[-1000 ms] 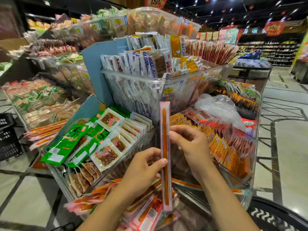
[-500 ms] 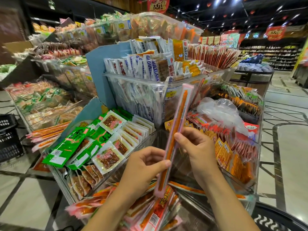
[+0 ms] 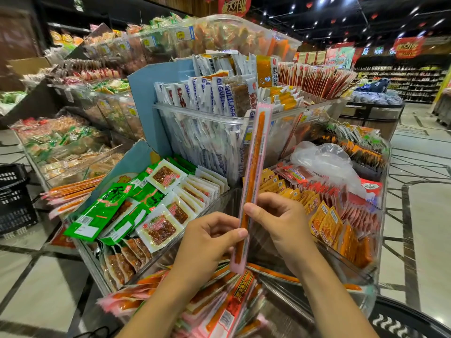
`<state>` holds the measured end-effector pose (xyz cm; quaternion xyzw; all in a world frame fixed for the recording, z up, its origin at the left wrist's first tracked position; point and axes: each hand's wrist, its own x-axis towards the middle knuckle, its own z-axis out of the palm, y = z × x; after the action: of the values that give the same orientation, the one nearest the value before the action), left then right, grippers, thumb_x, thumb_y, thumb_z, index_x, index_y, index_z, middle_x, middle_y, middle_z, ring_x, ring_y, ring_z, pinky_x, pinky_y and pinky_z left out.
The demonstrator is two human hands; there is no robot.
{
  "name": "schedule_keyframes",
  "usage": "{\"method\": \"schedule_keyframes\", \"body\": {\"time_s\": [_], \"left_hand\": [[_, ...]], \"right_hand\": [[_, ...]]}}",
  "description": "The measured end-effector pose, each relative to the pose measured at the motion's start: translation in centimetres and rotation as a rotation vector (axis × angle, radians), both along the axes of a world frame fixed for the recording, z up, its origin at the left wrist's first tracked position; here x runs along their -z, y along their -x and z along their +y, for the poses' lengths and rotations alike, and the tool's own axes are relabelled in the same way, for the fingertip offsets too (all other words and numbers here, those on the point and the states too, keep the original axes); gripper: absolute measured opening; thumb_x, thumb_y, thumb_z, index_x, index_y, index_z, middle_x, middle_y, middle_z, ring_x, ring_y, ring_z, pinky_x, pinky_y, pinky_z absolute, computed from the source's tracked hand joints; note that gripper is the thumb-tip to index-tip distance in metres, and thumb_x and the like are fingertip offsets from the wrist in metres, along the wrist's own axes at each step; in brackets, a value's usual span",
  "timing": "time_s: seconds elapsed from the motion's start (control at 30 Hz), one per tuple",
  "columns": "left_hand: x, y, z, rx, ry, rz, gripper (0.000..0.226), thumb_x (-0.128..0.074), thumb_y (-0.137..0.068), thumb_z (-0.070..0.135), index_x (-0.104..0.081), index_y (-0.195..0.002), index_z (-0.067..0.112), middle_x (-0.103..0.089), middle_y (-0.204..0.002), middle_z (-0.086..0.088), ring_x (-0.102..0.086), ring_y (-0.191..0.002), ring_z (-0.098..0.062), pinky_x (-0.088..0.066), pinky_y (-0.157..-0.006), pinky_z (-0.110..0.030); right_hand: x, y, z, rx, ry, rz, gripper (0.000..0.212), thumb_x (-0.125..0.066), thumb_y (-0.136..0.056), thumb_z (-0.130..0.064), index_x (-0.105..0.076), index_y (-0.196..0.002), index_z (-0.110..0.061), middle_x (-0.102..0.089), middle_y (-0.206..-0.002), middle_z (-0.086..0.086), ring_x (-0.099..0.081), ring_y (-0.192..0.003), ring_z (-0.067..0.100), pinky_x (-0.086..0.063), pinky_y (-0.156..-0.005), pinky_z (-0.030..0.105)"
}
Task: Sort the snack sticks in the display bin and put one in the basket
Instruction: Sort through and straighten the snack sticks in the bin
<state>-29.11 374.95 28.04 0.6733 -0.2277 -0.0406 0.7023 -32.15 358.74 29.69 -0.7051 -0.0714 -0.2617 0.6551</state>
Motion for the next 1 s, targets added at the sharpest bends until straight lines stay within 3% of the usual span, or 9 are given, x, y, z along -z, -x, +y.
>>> {"method": "schedule_keyframes", "body": {"time_s": [0.1, 0.27, 0.47, 0.57, 0.73, 0.83, 0.93, 1.0], "left_hand": [[0.0, 0.0, 0.0, 0.041, 0.005, 0.045, 0.016, -0.080, -0.079, 0.004, -0.076, -0.089, 0.017, -0.077, -0.085, -0.007, -0.074, -0.080, -0.018, -0.059, -0.067, -0.027], [0.2, 0.2, 0.1, 0.106, -0.015, 0.095, 0.014, -0.081, -0.077, -0.002, -0.072, -0.088, 0.002, -0.073, -0.075, -0.009, -0.070, -0.066, -0.018, -0.056, -0.062, -0.023], [0.4, -0.1, 0.1, 0.031, -0.059, -0.011, 0.009, -0.079, -0.082, 0.003, -0.072, -0.087, 0.007, -0.074, -0.077, -0.008, -0.070, -0.069, -0.017, -0.055, -0.064, -0.023], [0.2, -0.1, 0.1, -0.039, -0.012, -0.013, 0.008, -0.078, -0.082, 0.001, -0.073, -0.086, 0.006, -0.073, -0.076, -0.012, -0.068, -0.066, -0.011, -0.051, -0.059, -0.018], [0.0, -0.2, 0.5, -0.130, 0.060, 0.019, 0.010, -0.077, -0.083, 0.001, -0.074, -0.085, 0.010, -0.070, -0.068, -0.006, -0.065, -0.059, -0.015, -0.053, -0.055, -0.022], [-0.4, 0.1, 1.1, -0.140, 0.051, 0.025, 0.007, -0.076, -0.085, 0.003, -0.075, -0.087, 0.009, -0.071, -0.071, -0.004, -0.065, -0.061, -0.016, -0.055, -0.058, -0.025], [-1.4, 0.3, 1.8, -0.149, 0.052, 0.011, 0.015, -0.074, -0.087, 0.003, -0.077, -0.085, 0.018, -0.072, -0.074, 0.000, -0.065, -0.064, -0.012, -0.055, -0.059, -0.024], [-2.3, 0.3, 2.3, -0.156, 0.049, -0.028, 0.018, -0.073, -0.087, 0.003, -0.077, -0.085, 0.020, -0.073, -0.075, 0.002, -0.065, -0.066, -0.008, -0.053, -0.059, -0.023]], "right_hand": [[-0.1, 0.1, 0.1, 0.055, 0.020, -0.024, 0.008, -0.073, -0.088, -0.008, -0.078, -0.092, -0.012, -0.076, -0.087, 0.008, -0.071, -0.085, 0.031, -0.060, -0.080, 0.050], [-0.3, 0.0, 0.0, 0.097, -0.113, -0.057, 0.013, -0.071, -0.087, -0.002, -0.078, -0.094, -0.011, -0.077, -0.086, 0.004, -0.070, -0.076, 0.010, -0.056, -0.068, 0.021], [-0.3, -0.1, 0.2, 0.094, -0.097, -0.068, 0.023, -0.072, -0.086, 0.000, -0.077, -0.101, -0.016, -0.078, -0.095, 0.003, -0.073, -0.090, 0.016, -0.059, -0.081, 0.027], [-0.3, -0.2, 0.5, 0.117, -0.071, -0.091, 0.032, -0.076, -0.082, 0.007, -0.075, -0.097, -0.021, -0.076, -0.089, 0.003, -0.072, -0.084, 0.014, -0.058, -0.078, 0.025], [-0.4, 0.0, 1.2, 0.387, 0.295, -0.211, 0.025, -0.084, -0.078, -0.006, -0.069, -0.086, -0.023, -0.066, -0.082, -0.008, -0.063, -0.076, 0.011, -0.053, -0.068, 0.026], [-1.7, 0.5, 1.6, 0.443, 0.595, -0.394, 0.028, -0.082, -0.078, 0.000, -0.073, -0.101, -0.013, -0.063, -0.105, -0.003, -0.061, -0.085, 0.005, -0.048, -0.079, 0.014], [-3.3, 0.6, 1.7, 0.355, 0.852, -0.408, 0.033, -0.074, -0.086, 0.000, -0.072, -0.118, -0.010, -0.063, -0.124, 0.002, -0.061, -0.106, 0.014, -0.051, -0.091, 0.025], [-4.3, 0.7, 1.8, 0.300, 0.973, -0.374, 0.031, -0.072, -0.088, -0.005, -0.072, -0.119, -0.012, -0.065, -0.122, -0.001, -0.059, -0.111, 0.017, -0.051, -0.092, 0.032]]}}
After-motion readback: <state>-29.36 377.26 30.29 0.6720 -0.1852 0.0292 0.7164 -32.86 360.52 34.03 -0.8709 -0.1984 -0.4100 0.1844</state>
